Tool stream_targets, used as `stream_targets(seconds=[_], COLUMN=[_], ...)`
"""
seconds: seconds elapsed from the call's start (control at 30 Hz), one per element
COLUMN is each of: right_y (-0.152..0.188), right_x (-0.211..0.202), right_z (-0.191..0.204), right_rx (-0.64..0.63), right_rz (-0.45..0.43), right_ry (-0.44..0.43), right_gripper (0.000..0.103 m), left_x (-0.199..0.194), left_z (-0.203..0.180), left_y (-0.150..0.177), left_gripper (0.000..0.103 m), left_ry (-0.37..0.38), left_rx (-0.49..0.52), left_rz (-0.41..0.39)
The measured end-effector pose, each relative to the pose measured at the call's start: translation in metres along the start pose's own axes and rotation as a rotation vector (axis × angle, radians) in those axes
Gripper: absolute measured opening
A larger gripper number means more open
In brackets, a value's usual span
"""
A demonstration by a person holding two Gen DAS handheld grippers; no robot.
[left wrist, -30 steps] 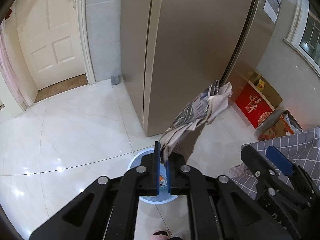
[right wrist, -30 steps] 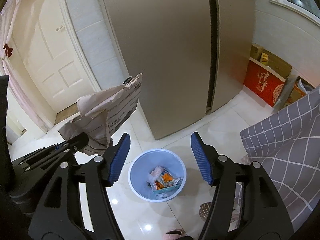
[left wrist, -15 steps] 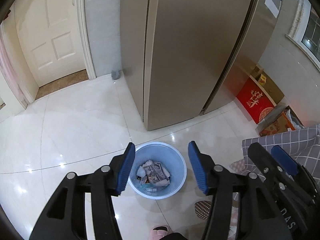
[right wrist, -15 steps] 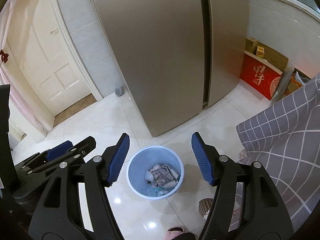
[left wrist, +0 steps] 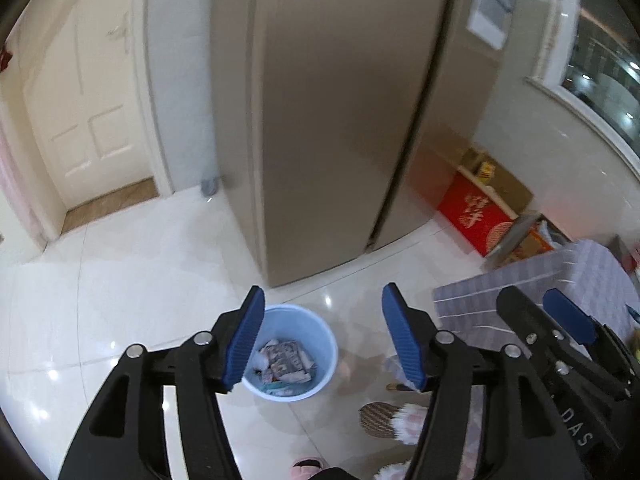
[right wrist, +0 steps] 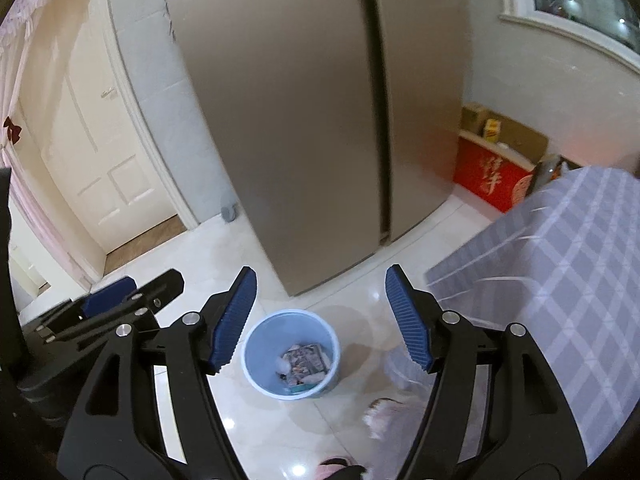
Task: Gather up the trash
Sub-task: 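Move both open tools back toward the trash on the table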
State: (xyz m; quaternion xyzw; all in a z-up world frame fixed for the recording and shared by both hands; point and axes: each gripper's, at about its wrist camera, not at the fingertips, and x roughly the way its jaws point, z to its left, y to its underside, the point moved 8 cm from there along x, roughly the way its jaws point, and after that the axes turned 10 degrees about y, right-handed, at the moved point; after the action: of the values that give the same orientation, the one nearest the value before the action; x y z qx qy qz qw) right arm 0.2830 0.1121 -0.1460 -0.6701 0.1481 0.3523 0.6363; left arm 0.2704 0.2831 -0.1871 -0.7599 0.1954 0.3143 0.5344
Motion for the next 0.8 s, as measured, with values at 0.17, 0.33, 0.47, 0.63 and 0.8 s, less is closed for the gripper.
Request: stream_targets(seconds=[0.17, 0.33, 0.47, 0.63, 0.8], right_y=[-0.007, -0.003, 0.009, 0.031, 0.053], right_x=[-0.039, -0.084, -0.114, -0.148, -0.163], right_z=[-0.059, -0.143, -0.204, -0.288, -0.343], right_rx=[0.028, 0.062, 0.089, 0.137, 0.196], right_rz=[-0.054, -0.098, -0.114, -0.110, -0.103], right_ry=[0.067, 0.195, 0.288, 0.416, 0.467], right_gripper=[0.067, 0.069, 0.069, 0.069, 0.069], left_x=[-0.021, -0.033, -0.036, -0.037, -0.024], left_z=[-0.074, -0.158, -0.238, -0.319, -0.377], left_y=[0.001, 0.018, 0.045, 0.079, 0.106], left_gripper=[0.067, 0.072, 0.073, 0.073, 0.074], left_ry=[0.069, 0.158, 0.262, 0.362, 0.403], left_rx=[0.090, 0.185, 0.284, 0.378, 0.443], left_rz=[-0.026, -0.027, 0.008, 0.041, 0.093])
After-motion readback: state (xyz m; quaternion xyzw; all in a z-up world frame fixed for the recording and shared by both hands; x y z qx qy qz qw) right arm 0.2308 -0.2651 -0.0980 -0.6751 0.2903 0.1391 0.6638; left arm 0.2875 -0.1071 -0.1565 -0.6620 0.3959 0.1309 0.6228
